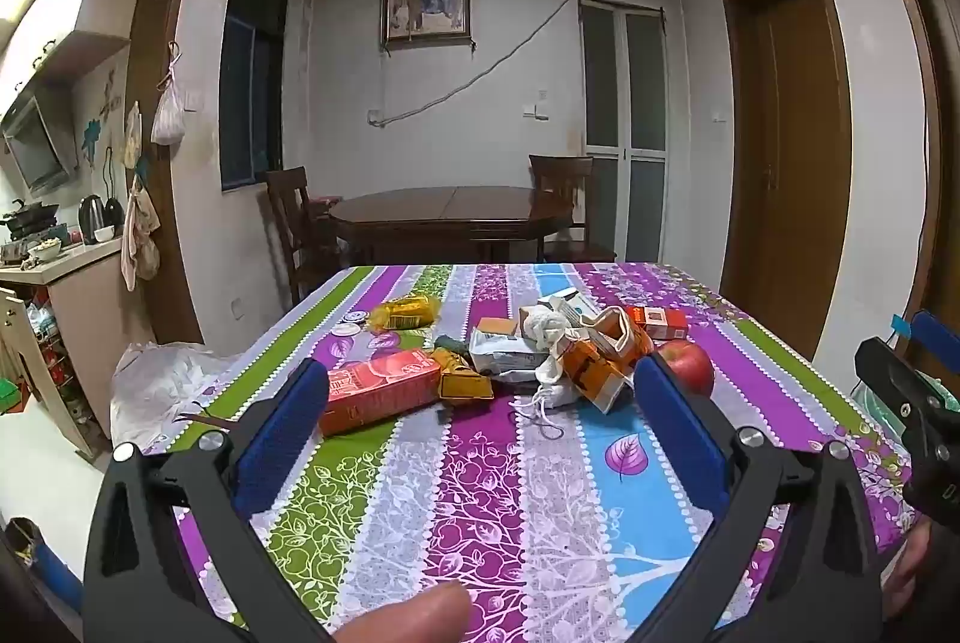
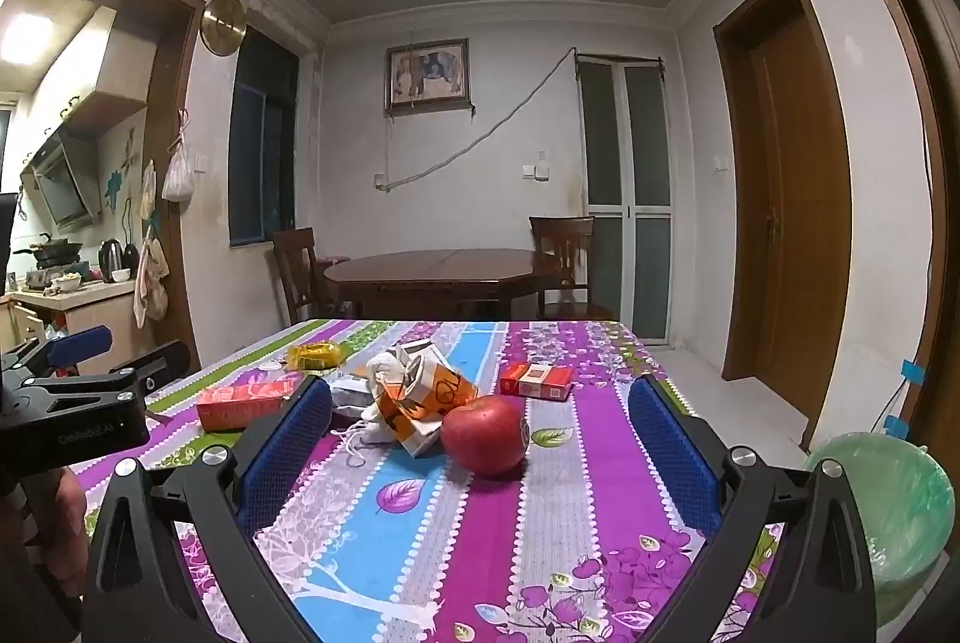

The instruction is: Collect trash

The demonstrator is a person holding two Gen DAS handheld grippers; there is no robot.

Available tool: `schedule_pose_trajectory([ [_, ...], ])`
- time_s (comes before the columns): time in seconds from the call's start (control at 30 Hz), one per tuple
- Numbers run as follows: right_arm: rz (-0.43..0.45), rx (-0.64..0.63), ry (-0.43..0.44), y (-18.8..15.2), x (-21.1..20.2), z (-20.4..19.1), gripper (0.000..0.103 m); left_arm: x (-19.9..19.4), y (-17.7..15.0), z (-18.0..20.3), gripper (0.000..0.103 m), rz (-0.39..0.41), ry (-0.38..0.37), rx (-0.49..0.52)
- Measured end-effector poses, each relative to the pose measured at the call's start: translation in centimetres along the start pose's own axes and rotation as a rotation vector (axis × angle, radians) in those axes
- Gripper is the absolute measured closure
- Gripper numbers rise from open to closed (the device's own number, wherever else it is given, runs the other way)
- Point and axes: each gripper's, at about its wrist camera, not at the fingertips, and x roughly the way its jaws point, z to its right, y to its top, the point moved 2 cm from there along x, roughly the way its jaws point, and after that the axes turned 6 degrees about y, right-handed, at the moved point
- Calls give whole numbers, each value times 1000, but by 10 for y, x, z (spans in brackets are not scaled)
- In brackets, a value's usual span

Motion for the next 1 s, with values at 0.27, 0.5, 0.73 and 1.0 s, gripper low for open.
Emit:
schedule_pose_trajectory([
  [0.27,-9,0,0,-5,0,-2,4,0,0,0,5,-9,-1,4],
  [0.5,-12,7,0,-2,1,0,4,-1,-2,2,5,-12,-2,9],
  [0.73,-15,8,4,-3,3,2,4,1,-2,0,5,-14,-5,8],
  [1.0,-15,9,3,-4,2,1,4,-1,0,-1,5,-14,-5,16],
])
